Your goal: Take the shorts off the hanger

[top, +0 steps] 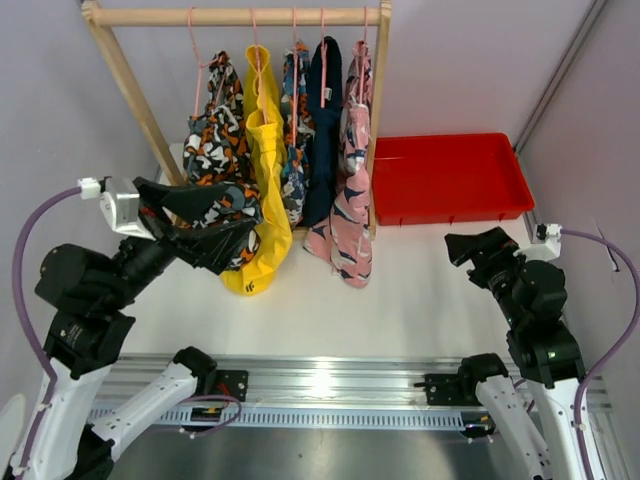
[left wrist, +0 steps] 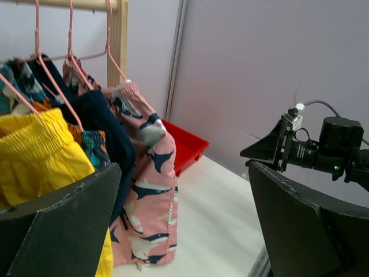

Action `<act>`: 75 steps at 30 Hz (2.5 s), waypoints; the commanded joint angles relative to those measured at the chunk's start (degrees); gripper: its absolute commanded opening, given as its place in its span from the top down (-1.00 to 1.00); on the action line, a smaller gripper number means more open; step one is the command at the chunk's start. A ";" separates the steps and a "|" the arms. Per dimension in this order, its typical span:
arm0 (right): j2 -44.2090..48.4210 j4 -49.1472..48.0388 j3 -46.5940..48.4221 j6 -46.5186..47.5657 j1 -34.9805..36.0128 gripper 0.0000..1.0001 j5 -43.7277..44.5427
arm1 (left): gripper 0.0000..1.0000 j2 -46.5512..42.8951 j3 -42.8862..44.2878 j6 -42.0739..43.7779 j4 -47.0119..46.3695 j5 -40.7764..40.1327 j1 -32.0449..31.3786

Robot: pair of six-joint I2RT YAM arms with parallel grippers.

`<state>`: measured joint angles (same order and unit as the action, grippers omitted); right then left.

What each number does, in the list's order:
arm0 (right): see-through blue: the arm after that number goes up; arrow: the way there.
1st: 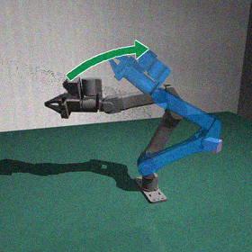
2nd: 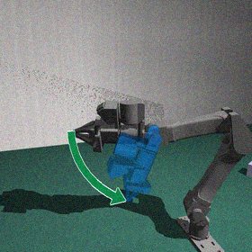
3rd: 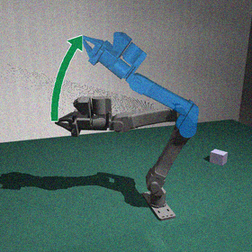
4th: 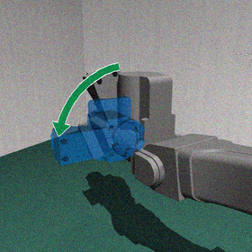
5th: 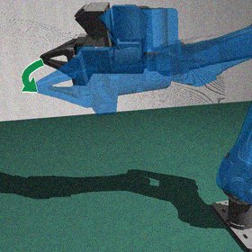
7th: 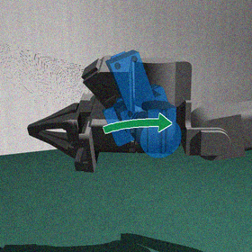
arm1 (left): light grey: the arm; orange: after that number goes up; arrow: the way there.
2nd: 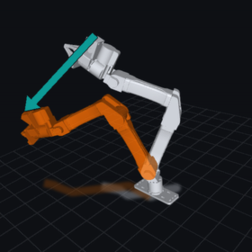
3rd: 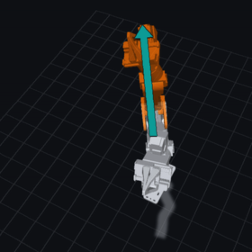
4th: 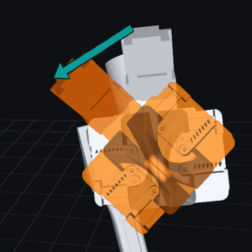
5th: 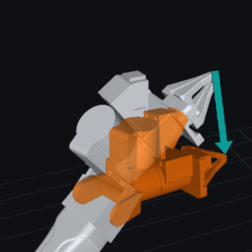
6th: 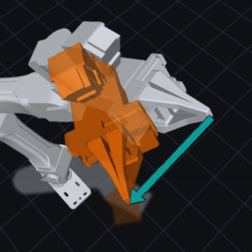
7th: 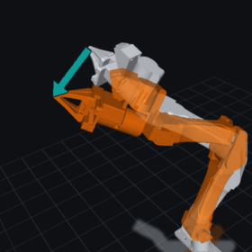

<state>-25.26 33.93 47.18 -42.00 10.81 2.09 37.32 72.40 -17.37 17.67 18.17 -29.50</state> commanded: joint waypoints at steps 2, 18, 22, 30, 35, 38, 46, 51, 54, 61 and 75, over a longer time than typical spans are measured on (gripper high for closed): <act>0.29 -6.15 -2.35 -0.10 0.35 -0.99 1.24 | -0.98 0.91 1.08 4.44 -3.23 1.67 -0.30; -19.47 -17.75 2.13 12.29 0.35 -0.99 0.55 | -0.92 51.73 58.48 10.33 16.41 -18.43 -11.37; -22.20 -20.92 0.82 12.46 0.35 -0.99 -0.24 | -0.91 63.10 69.97 10.25 17.32 -22.39 -12.60; -18.53 -19.17 -3.76 13.87 0.27 -0.99 1.87 | -0.88 73.06 70.42 8.75 10.19 -25.72 -12.87; -15.44 -16.44 -4.64 15.11 -0.26 -0.99 2.40 | -0.86 77.01 70.68 7.79 6.34 -30.21 -12.87; -15.00 -16.18 -4.47 14.93 -0.35 -0.99 1.61 | -0.86 78.78 72.34 7.61 5.01 -32.06 -12.87; -15.00 -16.09 -4.90 14.84 -0.35 -0.99 1.25 | -0.65 81.15 73.41 8.40 3.69 -37.15 -12.69; -15.44 -16.44 -5.43 14.66 -0.52 -0.99 1.43 | -0.33 81.68 73.23 9.28 4.65 -38.65 -12.17; -15.53 -16.53 -5.69 14.58 -0.79 -0.99 1.17 | -0.21 82.12 72.71 9.46 5.53 -39.18 -11.73; -15.79 -16.88 -5.78 14.49 -1.58 -0.99 0.46 | -0.11 83.44 72.00 9.89 5.36 -39.00 -11.02; -16.05 -17.58 -6.48 14.05 -2.11 -0.99 0.20 | 1.00 77.75 75.52 14.80 5.71 -39.09 -9.79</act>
<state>-41.34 18.87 41.08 -28.27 8.97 2.50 121.05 144.00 -6.76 24.91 -20.40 -39.72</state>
